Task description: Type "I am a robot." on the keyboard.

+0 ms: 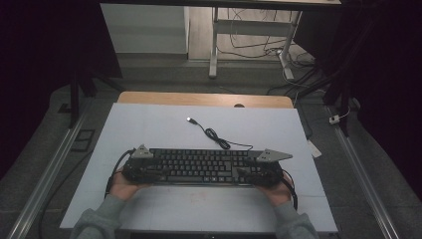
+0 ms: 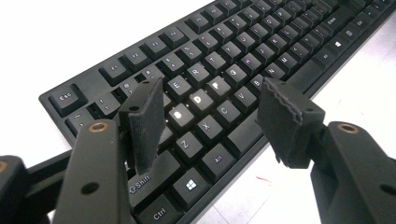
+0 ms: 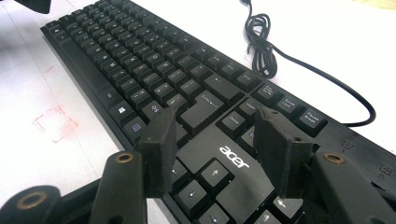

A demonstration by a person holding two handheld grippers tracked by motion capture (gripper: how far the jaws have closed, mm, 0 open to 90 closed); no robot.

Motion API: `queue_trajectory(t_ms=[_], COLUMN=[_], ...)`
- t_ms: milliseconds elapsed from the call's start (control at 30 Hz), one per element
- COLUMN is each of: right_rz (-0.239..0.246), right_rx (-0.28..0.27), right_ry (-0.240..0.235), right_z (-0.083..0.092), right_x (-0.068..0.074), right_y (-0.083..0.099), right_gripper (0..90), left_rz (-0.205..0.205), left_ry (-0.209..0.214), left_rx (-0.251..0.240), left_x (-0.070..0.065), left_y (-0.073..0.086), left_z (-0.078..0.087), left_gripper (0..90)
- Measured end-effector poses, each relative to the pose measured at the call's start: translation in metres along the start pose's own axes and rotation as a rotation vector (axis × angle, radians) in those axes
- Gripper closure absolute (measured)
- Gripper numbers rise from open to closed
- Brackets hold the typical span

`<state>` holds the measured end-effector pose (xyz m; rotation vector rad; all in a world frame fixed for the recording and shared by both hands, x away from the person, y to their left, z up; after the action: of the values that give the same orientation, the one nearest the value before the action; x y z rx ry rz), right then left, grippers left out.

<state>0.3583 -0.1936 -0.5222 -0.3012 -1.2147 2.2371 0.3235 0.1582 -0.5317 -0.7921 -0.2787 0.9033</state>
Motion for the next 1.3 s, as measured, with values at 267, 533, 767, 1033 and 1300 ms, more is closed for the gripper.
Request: queue_trajectory(t_ms=[267,533,767,1033,1300], right_rz=[0.009,0.017,0.022,0.019,0.005], right_rx=[-0.013,-0.023,-0.029,-0.034,-0.027], right_ry=[-0.013,-0.027,-0.04,-0.061,-0.074], right_z=[0.0,-0.003,-0.006,-0.012,-0.022], right_x=[0.003,0.007,0.011,0.017,0.022], right_y=[-0.005,-0.013,-0.021,-0.031,-0.039], right_gripper=[49.8,49.8,49.9,50.3,50.9], left_rz=[0.003,0.004,0.007,0.008,0.012], left_ry=[-0.001,0.0,-0.001,-0.002,-0.008], left_rx=[0.0,-0.002,-0.005,-0.002,0.003], left_x=[0.002,0.002,0.004,0.002,0.003], left_y=[0.0,0.0,0.0,-0.001,-0.001], left_z=[0.0,0.0,0.0,-0.001,-0.002], left_gripper=[40.5,40.2,39.7,38.5,36.1])
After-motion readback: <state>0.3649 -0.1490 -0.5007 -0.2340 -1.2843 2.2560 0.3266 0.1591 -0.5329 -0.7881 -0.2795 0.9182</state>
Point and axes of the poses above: each handheld gripper's, and its own axes: z roughly backward along the jaws, y roughly out of its underside, x roughly to its left, the point moved 5 cm from there along -z, roughly forward along the jaws, and after that the axes turned 3 degrees about -y, right-handed, at the moved point
